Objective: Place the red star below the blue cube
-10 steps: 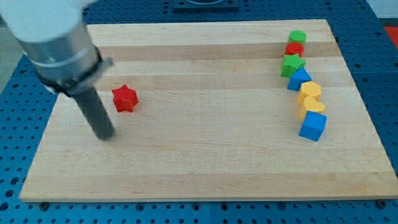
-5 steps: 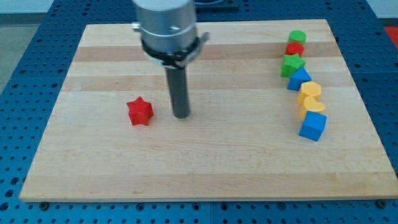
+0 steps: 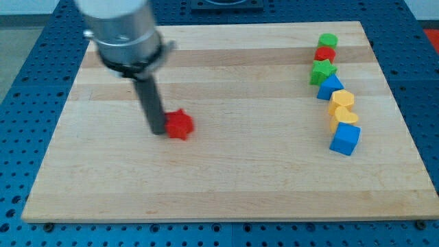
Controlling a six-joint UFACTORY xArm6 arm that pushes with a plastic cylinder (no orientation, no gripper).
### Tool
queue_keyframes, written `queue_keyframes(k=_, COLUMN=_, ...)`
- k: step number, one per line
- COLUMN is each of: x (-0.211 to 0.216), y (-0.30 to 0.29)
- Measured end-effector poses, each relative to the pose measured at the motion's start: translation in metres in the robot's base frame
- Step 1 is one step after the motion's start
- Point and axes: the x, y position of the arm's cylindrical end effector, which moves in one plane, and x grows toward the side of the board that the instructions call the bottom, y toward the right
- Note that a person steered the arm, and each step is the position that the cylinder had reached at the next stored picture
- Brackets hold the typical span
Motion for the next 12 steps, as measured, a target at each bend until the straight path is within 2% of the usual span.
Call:
queue_keyframes(k=1, x=0.03, y=0.068)
queue_keyframes(k=2, x=0.037, y=0.075)
queue_keyframes(k=3, x=0.031, y=0.018)
queue_keyframes(k=4, x=-0.002, y=0.004)
queue_keyframes(k=5, x=-0.018, y=0.038)
queue_keyframes(k=6, x=-0.018, y=0.096)
queue_keyframes(k=7, x=0.001, y=0.155)
queue_keyframes(k=8, x=0.017, y=0.162)
queue_keyframes(k=10, x=0.015, y=0.088)
queue_keyframes(k=11, x=0.029, y=0.085)
queue_keyframes(k=12, x=0.04, y=0.118)
